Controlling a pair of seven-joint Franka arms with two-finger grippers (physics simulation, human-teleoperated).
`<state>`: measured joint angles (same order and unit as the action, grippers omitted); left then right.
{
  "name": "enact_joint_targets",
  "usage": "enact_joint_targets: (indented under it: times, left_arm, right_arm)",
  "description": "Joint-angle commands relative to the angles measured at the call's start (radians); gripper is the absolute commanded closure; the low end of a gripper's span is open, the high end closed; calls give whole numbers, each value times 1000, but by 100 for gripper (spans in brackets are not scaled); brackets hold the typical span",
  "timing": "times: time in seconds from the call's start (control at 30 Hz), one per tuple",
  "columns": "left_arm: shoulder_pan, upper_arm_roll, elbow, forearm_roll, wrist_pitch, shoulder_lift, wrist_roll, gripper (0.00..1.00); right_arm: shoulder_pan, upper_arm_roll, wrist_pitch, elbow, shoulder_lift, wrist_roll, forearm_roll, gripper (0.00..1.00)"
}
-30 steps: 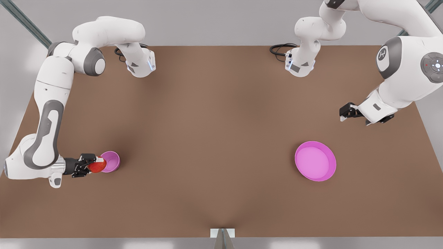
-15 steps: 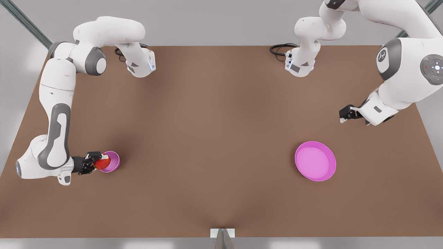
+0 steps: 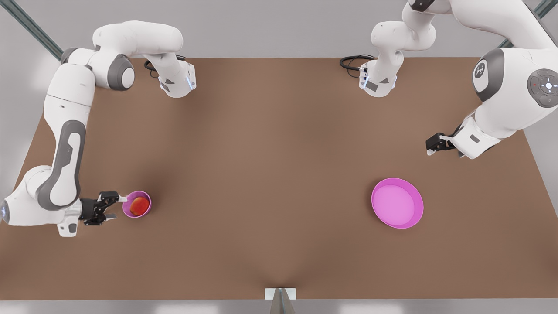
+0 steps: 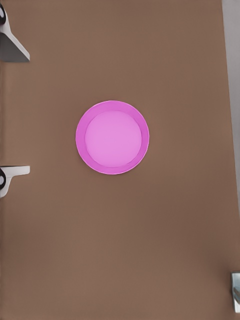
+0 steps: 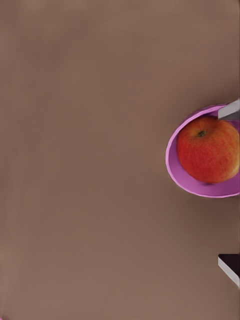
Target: Use the left arm to pick up the apple from the plate, transfer it to the gripper of the right arm, and then use the right arm to place it into the bowl
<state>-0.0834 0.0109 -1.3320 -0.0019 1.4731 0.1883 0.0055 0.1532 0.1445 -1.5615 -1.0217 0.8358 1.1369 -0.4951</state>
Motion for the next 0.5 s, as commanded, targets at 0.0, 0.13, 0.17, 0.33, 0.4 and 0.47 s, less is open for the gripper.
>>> enact_joint_targets:
  times: [0.0,0.13,0.17,0.33,0.4,0.47]
  left_arm:
    - [-6,0,0,0,0,-1,-32,0]
    - [-4,0,0,5,1,-1,-28,0]
    - [-4,0,0,5,3,-1,-27,0]
    - [14,4,-9,-1,33,-13,40,0]
    - [50,4,-115,-18,82,-92,111,0]
    - [40,3,-107,-10,82,-85,108,0]
  right_arm:
    - [-56,1,-6,78,-78,-83,130,0]
    - [-253,-19,133,-149,-445,-756,428,0]
    - [-250,-31,126,-227,-504,-836,428,4]
    - [-107,-261,64,-405,-676,-1097,512,0]
    - [-115,-261,55,-374,-659,-1191,515,0]
    - [-112,-263,50,-374,-644,-1192,515,0]
